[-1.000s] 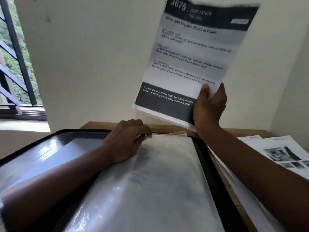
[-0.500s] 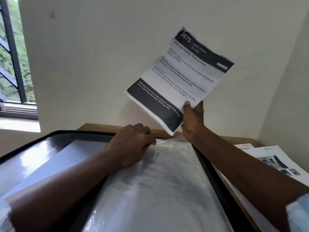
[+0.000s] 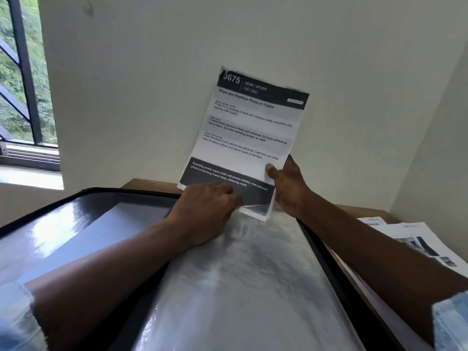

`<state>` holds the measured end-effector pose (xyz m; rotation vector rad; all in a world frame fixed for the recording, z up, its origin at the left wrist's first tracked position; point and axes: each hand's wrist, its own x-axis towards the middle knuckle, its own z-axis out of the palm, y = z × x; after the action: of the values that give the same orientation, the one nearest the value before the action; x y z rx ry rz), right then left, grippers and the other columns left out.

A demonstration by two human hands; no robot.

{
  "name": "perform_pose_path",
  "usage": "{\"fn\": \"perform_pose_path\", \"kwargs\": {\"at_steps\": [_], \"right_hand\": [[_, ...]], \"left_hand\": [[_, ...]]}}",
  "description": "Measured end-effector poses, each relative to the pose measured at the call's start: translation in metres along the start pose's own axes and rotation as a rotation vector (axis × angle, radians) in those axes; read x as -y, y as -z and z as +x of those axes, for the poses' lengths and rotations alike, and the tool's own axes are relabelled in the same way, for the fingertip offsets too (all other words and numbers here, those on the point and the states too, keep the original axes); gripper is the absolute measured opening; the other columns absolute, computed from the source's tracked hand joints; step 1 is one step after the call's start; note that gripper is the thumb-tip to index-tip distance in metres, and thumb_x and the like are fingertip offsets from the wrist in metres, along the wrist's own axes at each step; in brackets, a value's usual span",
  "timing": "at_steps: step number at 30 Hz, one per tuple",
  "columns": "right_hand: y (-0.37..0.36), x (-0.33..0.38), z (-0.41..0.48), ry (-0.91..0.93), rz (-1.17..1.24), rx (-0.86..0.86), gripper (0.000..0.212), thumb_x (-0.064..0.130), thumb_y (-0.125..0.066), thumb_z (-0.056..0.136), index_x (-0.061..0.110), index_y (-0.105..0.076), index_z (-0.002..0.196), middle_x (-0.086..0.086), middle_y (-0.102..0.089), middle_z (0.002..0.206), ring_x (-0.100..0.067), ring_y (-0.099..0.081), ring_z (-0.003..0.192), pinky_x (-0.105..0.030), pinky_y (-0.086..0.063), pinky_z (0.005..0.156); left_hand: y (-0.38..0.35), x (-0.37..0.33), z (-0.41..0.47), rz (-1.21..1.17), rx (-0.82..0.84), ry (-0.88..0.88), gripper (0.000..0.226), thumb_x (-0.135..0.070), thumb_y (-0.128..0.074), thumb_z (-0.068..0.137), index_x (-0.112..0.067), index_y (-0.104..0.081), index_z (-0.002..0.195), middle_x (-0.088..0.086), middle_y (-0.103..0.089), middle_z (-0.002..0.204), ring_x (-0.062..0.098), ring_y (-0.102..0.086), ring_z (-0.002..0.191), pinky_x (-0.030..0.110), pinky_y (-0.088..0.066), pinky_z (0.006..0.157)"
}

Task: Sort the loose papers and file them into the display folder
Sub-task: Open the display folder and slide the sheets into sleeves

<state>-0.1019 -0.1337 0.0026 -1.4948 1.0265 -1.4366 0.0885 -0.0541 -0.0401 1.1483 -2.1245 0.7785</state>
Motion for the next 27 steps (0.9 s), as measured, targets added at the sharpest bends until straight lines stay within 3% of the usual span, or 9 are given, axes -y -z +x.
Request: {"fn": "perform_pose_path", "kwargs": {"at_steps": [4,7,11,14,17,20,23,25,27], "right_hand": [[0.012,0.008,-0.001,-0.025,-0.098,0.034,0.039,-0.004,-0.046,0.103,0.029,-0.06,0.118,0.006,-0.069,0.12,-0.021,-0.064,0.116,-0.045,-0.05,0.107],[0.022,0.011,0.0,-0.032,-0.156,0.013,0.042,-0.008,-0.043,0.102,0.022,-0.058,0.127,0.013,-0.068,0.104,-0.015,-0.065,0.102,-0.033,-0.054,0.092],[0.033,0.004,-0.002,-0.056,-0.229,0.035,0.04,-0.005,-0.044,0.102,0.025,-0.059,0.125,0.005,-0.069,0.117,-0.022,-0.064,0.115,-0.042,-0.052,0.104],[0.039,-0.005,-0.006,-0.02,-0.247,0.026,0.043,-0.006,-0.044,0.1,0.021,-0.059,0.13,0.0,-0.067,0.126,-0.022,-0.062,0.12,-0.04,-0.048,0.108],[0.04,-0.004,-0.009,0.06,-0.295,0.023,0.047,-0.008,-0.042,0.099,0.012,-0.055,0.14,0.001,-0.063,0.127,-0.018,-0.059,0.119,-0.017,-0.047,0.093],[0.034,0.004,-0.008,0.088,-0.299,0.021,0.046,-0.008,-0.041,0.098,0.01,-0.056,0.138,0.003,-0.062,0.12,-0.012,-0.059,0.108,0.003,-0.041,0.069],[0.027,0.009,-0.008,0.081,-0.255,0.019,0.046,-0.012,-0.039,0.098,0.009,-0.059,0.134,0.004,-0.064,0.111,-0.005,-0.061,0.094,0.003,-0.042,0.062],[0.026,0.01,-0.008,0.062,-0.229,0.012,0.046,-0.013,-0.038,0.097,0.007,-0.06,0.134,0.001,-0.064,0.113,-0.011,-0.061,0.096,0.001,-0.043,0.06],[0.025,0.013,-0.008,0.049,-0.21,0.01,0.046,-0.013,-0.037,0.097,0.009,-0.061,0.13,0.003,-0.065,0.106,-0.006,-0.061,0.086,0.0,-0.043,0.056]], "left_hand": [[0.002,-0.001,0.0,0.031,0.015,0.048,0.003,-0.033,-0.069,0.091,-0.033,-0.069,0.094,-0.011,-0.067,0.087,0.017,-0.07,0.081,0.027,-0.032,0.057],[0.004,0.001,-0.001,-0.043,0.082,0.112,0.013,-0.035,-0.057,0.096,-0.035,-0.066,0.105,-0.012,-0.067,0.104,0.018,-0.066,0.101,0.031,-0.042,0.068],[0.007,0.009,-0.003,-0.121,0.159,0.169,0.014,-0.036,-0.061,0.091,-0.036,-0.065,0.105,-0.015,-0.061,0.103,0.013,-0.059,0.106,0.029,-0.035,0.073],[0.009,0.018,-0.004,-0.22,0.237,0.248,0.016,-0.03,-0.066,0.087,-0.037,-0.068,0.1,-0.017,-0.058,0.098,0.006,-0.055,0.094,0.027,-0.034,0.074],[0.01,0.029,-0.002,-0.327,0.339,0.342,0.012,-0.027,-0.07,0.086,-0.036,-0.071,0.095,-0.017,-0.055,0.091,-0.005,-0.052,0.077,0.027,-0.034,0.072],[0.013,0.039,0.001,-0.345,0.413,0.364,0.012,-0.025,-0.073,0.086,-0.036,-0.073,0.089,-0.019,-0.058,0.087,-0.018,-0.053,0.078,0.021,-0.038,0.068],[0.017,0.047,0.003,-0.317,0.466,0.374,0.017,-0.023,-0.074,0.087,-0.038,-0.07,0.082,-0.02,-0.064,0.083,-0.011,-0.059,0.073,0.011,-0.037,0.066],[0.018,0.05,0.004,-0.316,0.446,0.419,0.013,-0.022,-0.073,0.089,-0.035,-0.071,0.085,-0.019,-0.068,0.085,-0.009,-0.061,0.073,0.008,-0.04,0.07],[0.018,0.052,0.003,-0.361,0.397,0.492,0.009,-0.023,-0.072,0.091,-0.031,-0.074,0.09,-0.016,-0.071,0.09,-0.01,-0.06,0.077,0.005,-0.039,0.071]]}}
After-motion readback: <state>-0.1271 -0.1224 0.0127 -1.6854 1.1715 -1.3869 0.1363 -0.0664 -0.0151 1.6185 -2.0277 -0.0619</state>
